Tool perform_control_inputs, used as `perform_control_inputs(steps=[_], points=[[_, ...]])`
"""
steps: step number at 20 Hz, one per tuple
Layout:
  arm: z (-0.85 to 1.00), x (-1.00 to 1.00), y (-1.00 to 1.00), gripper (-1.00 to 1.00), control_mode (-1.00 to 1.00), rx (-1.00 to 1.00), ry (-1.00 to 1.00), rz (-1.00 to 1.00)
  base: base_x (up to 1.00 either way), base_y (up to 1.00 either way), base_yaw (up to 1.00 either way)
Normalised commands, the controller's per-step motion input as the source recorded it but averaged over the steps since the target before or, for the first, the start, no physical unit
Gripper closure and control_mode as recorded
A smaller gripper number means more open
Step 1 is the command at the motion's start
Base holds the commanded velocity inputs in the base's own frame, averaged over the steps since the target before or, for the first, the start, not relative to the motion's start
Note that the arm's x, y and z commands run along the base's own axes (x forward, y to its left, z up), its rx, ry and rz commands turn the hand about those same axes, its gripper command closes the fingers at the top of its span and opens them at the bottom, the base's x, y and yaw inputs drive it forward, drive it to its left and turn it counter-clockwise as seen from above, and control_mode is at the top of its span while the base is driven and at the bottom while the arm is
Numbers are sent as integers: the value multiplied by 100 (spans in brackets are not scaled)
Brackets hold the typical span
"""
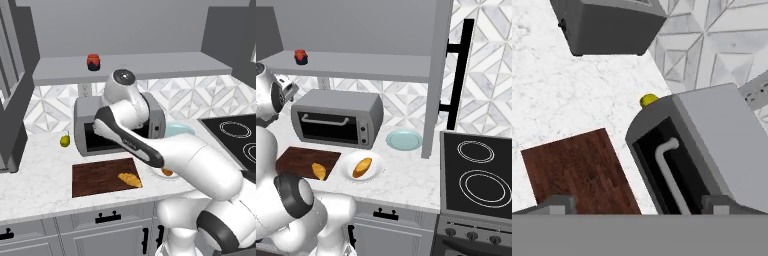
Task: From the different types of pastries on the counter, select a croissant and place it on the cutting board. Then retrieve a jar of jam from the cabinet and place it alongside the croissant on the cutting board.
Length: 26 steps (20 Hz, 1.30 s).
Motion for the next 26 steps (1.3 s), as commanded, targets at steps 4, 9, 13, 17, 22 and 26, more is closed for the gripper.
perform_control_inputs(steps=[4, 9, 13, 17, 22, 26], points=[[59, -6, 23, -100, -100, -23, -51, -8, 0, 0, 0], [54, -22, 11, -100, -100, -17, -41, -13, 0, 0, 0], [77, 0, 2, -100, -100, -4, -23, -8, 0, 0, 0], [81, 0, 0, -100, -100, -4, -32, -25, 0, 0, 0], [17, -4, -6, -100, -100, 0, -12, -12, 0, 0, 0], [4, 0, 0, -100, -100, 12, -5, -10, 0, 0, 0]])
